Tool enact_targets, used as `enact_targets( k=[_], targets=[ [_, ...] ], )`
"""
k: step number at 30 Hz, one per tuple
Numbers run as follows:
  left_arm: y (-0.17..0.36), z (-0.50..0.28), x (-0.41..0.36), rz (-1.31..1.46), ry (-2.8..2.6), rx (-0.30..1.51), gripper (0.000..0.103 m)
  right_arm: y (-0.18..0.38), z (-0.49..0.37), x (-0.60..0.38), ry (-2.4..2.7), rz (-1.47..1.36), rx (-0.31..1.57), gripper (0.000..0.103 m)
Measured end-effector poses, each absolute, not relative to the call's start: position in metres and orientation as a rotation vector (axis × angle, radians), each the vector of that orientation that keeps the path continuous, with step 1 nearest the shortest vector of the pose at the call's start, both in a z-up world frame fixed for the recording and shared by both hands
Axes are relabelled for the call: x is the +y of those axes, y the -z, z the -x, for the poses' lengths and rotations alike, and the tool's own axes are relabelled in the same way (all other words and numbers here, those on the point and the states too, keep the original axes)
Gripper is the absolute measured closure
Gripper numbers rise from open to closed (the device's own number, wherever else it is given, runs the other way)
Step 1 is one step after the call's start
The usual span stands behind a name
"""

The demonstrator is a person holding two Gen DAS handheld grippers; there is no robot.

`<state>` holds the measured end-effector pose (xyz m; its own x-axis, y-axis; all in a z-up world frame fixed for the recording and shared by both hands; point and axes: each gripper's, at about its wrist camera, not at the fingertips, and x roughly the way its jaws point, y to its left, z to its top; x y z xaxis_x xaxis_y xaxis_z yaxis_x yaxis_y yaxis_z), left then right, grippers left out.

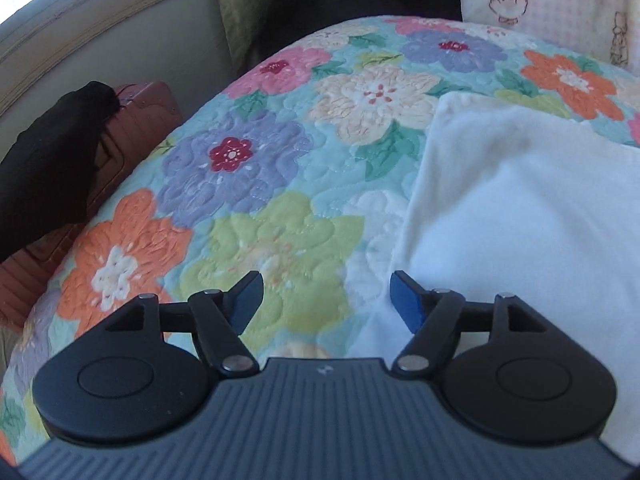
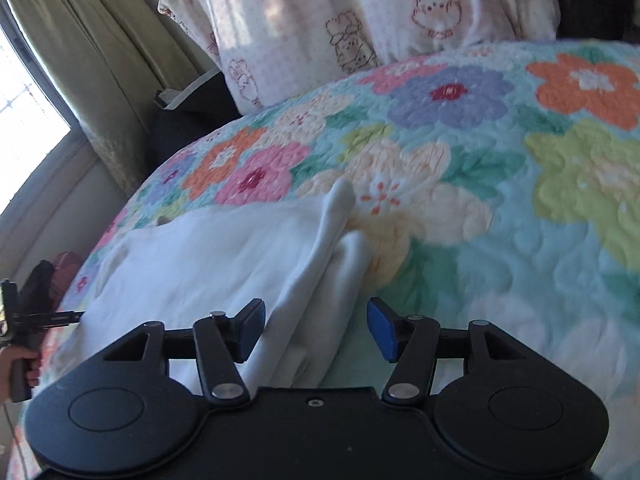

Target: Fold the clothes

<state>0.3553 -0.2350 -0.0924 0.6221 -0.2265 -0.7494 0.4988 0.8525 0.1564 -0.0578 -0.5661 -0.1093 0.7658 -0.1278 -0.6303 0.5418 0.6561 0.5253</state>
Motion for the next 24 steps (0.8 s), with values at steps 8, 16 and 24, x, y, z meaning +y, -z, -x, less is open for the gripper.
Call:
enact_targets(
  k=[8, 16, 24],
  targets=[
    [0.067, -0.221, -0.221, -0.246, 0.636, 0.72, 0.032, 0.134, 0.089, -0.518, 0.173, -1.009, 0.629, 0.037],
    [0.071, -0.116, -0.265, -0.324, 1.023, 0.692, 0.032, 0.135, 0.079, -0.474, 0.048, -0.931, 0.679, 0.084],
    [0.068, -0.044, -0.292, -0.472, 1.26, 0.57, 0.029, 0.099, 0.069, -0.481, 0.013, -0.902, 0.594, 0.092]
  ],
)
